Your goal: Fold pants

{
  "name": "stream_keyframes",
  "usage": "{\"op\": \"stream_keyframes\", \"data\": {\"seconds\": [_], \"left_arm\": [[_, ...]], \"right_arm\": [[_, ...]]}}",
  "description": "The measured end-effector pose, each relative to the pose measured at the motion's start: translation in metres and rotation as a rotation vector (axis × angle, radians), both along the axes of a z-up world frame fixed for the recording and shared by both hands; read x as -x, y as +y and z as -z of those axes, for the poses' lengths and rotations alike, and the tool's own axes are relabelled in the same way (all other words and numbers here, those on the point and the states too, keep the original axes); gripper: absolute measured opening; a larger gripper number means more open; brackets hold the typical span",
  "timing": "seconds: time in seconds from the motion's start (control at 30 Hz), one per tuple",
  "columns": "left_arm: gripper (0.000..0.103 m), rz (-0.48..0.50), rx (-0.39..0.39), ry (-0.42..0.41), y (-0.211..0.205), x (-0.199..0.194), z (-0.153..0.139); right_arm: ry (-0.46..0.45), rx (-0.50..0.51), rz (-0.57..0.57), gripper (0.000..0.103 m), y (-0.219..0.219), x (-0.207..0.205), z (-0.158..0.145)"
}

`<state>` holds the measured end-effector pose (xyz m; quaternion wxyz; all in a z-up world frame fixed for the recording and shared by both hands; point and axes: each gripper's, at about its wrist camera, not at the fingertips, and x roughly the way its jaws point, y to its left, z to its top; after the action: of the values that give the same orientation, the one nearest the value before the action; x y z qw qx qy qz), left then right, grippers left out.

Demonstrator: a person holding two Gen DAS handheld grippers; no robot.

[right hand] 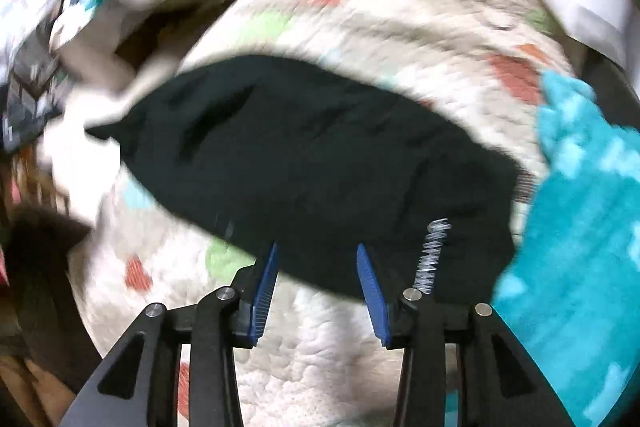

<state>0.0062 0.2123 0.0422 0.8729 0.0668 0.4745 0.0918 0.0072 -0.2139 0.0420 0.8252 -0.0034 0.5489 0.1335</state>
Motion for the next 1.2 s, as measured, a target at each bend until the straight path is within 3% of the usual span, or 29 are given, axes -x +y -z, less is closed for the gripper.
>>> {"op": "stream_keyframes", "data": {"seconds": [0.1,0.2,0.33,0.4,0.5,0.57,0.63,0.7,0.73,0.83,0.97,1.07,1.13,1.17,1.2], "left_arm": [[0.025,-0.005,0.165,-0.006,-0.008,-0.014,-0.001],[0.025,0.039,0.253,-0.008,-0.043,-0.034,0.012],[0.025,0.094,0.233,0.068,-0.093,-0.047,0.046],[0.025,0.142,0.175,0.138,-0.115,-0.042,0.069],[0.025,0.177,0.116,0.153,-0.12,-0.031,0.092],[0.025,0.178,0.165,0.116,-0.112,-0.027,0.09],[0.025,0.153,0.213,0.102,-0.101,-0.03,0.087],[0.025,0.109,0.266,0.063,-0.085,-0.031,0.08],[0.025,0.086,0.294,0.045,-0.078,-0.031,0.076],[0.025,-0.001,0.385,-0.037,-0.051,-0.029,0.061],[0.026,-0.138,0.441,-0.094,-0.013,-0.029,0.054],[0.026,-0.245,0.523,-0.069,0.01,-0.028,0.063],[0.026,-0.302,0.589,-0.036,0.021,-0.027,0.073],[0.026,-0.316,0.617,-0.025,0.024,-0.026,0.077],[0.026,-0.327,0.643,-0.017,0.027,-0.024,0.08]], "right_arm": [[0.012,-0.059,0.111,0.045,-0.015,-0.016,0.001],[0.035,-0.073,0.194,0.045,-0.026,-0.026,0.013],[0.0,-0.048,0.303,0.045,-0.056,-0.033,0.009],[0.014,-0.021,0.326,0.046,-0.067,-0.032,0.013],[0.056,0.024,0.356,0.059,-0.079,-0.035,0.028],[0.067,0.059,0.382,0.063,-0.083,-0.036,0.039],[0.111,0.021,0.377,0.063,-0.083,-0.035,0.052],[0.151,0.032,0.347,0.027,-0.078,-0.033,0.062],[0.145,0.088,0.327,0.019,-0.073,-0.032,0.063],[0.11,0.195,0.347,0.012,-0.077,-0.034,0.054],[0.049,0.431,0.382,0.009,-0.083,-0.037,0.044],[0.082,0.445,0.371,0.032,-0.079,-0.039,0.043],[0.054,0.441,0.387,0.044,-0.073,-0.035,0.029],[0.027,0.445,0.393,0.057,-0.068,-0.032,0.02],[-0.01,0.462,0.398,0.062,-0.061,-0.03,0.01]]}}
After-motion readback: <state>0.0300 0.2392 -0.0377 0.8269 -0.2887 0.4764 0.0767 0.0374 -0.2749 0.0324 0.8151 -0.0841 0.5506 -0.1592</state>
